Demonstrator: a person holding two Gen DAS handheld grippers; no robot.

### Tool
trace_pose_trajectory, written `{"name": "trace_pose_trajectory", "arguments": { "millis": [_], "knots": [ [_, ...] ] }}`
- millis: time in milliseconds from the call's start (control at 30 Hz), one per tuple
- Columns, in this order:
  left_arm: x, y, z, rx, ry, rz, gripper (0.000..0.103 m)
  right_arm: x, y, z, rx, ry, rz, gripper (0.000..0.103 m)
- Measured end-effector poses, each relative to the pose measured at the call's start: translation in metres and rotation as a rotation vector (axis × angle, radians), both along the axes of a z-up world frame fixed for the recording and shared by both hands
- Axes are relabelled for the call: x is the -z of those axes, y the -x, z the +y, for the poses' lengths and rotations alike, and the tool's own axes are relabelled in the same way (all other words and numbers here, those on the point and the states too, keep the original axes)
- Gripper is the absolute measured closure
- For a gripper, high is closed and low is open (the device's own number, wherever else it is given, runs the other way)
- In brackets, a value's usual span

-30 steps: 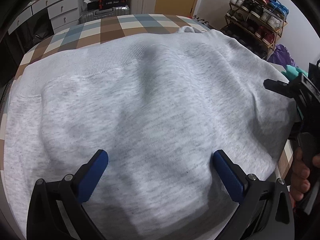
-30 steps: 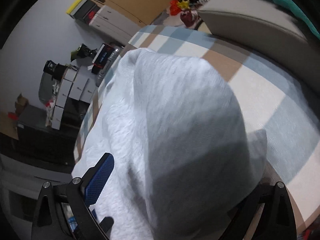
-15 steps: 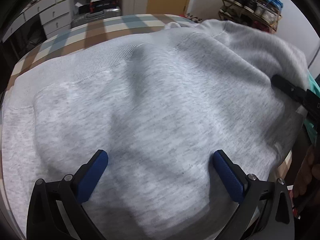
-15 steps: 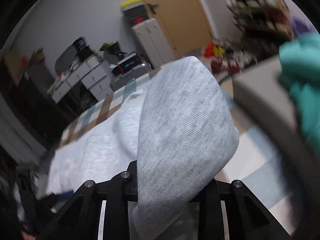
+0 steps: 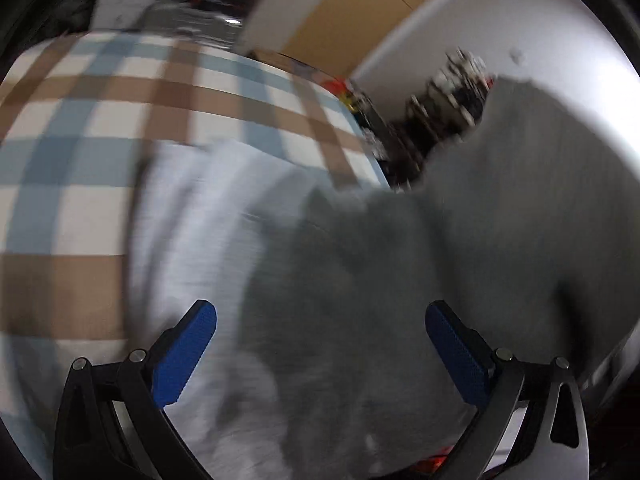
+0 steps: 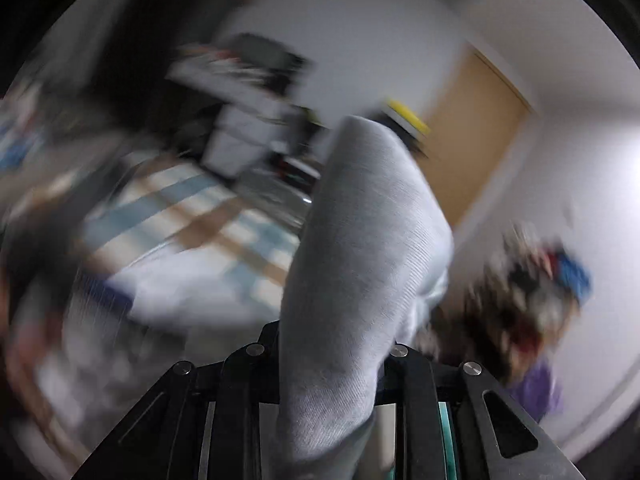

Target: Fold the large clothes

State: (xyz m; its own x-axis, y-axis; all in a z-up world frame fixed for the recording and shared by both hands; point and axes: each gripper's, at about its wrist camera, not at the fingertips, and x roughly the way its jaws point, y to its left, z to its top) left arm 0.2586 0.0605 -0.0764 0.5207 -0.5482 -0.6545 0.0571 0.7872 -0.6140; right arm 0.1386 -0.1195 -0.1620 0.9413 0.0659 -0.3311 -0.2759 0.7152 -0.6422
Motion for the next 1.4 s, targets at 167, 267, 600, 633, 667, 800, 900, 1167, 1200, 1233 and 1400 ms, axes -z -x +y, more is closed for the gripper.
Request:
{"name": "trace_pose_trajectory", "arguments": {
  "millis": [167, 267, 600, 633, 667, 800, 900, 1167, 1200, 1233, 1400],
  "knots": [
    [0.011, 0.029, 0.098, -0.184, 0.077, 0.069, 0.001, 0.106, 0.051, 0.078, -0.133, 0.145, 0.138, 0.08],
    [0.018, 0.041, 0.12, -0.154, 0.11, 0.096, 0.001, 0.133, 0.07, 0.102, -0.132, 0.193, 0.09, 0.078],
    [0.008, 0.063, 0.007, 0.328, -0.015, 0.085, 0.001, 0.104, 0.08, 0.097, -0.12, 0.037, 0.22, 0.054],
    [0.014, 0.062, -0.005, 0.371, -0.052, 0.112, 0.001, 0.097, 0.083, 0.092, -0.146, -0.003, 0.267, 0.04],
    [0.018, 0.064, -0.014, 0.4, -0.076, 0.131, 0.001, 0.091, 0.087, 0.087, -0.182, -0.042, 0.319, 0.031],
    [0.03, 0.07, -0.025, 0.419, -0.113, 0.189, 0.001, 0.054, 0.099, 0.042, -0.25, -0.239, 0.454, 0.017],
    [0.024, 0.079, -0.025, 0.41, -0.098, 0.168, 0.001, 0.015, 0.076, -0.013, -0.16, -0.431, 0.489, 0.012],
    [0.005, 0.091, -0.071, 0.42, -0.286, -0.057, 0.034, -0.051, -0.115, -0.067, 0.199, -0.654, 0.594, 0.008],
    [0.006, 0.091, -0.075, 0.421, -0.3, -0.06, 0.035, -0.044, -0.149, -0.067, 0.254, -0.653, 0.663, 0.008],
    [0.007, 0.092, -0.08, 0.426, -0.329, -0.073, 0.035, -0.033, -0.165, -0.067, 0.289, -0.637, 0.71, 0.008],
    [0.003, 0.107, -0.091, 0.428, -0.438, -0.163, 0.038, 0.024, -0.226, -0.073, 0.465, -0.577, 0.929, 0.01]
  ]
}}
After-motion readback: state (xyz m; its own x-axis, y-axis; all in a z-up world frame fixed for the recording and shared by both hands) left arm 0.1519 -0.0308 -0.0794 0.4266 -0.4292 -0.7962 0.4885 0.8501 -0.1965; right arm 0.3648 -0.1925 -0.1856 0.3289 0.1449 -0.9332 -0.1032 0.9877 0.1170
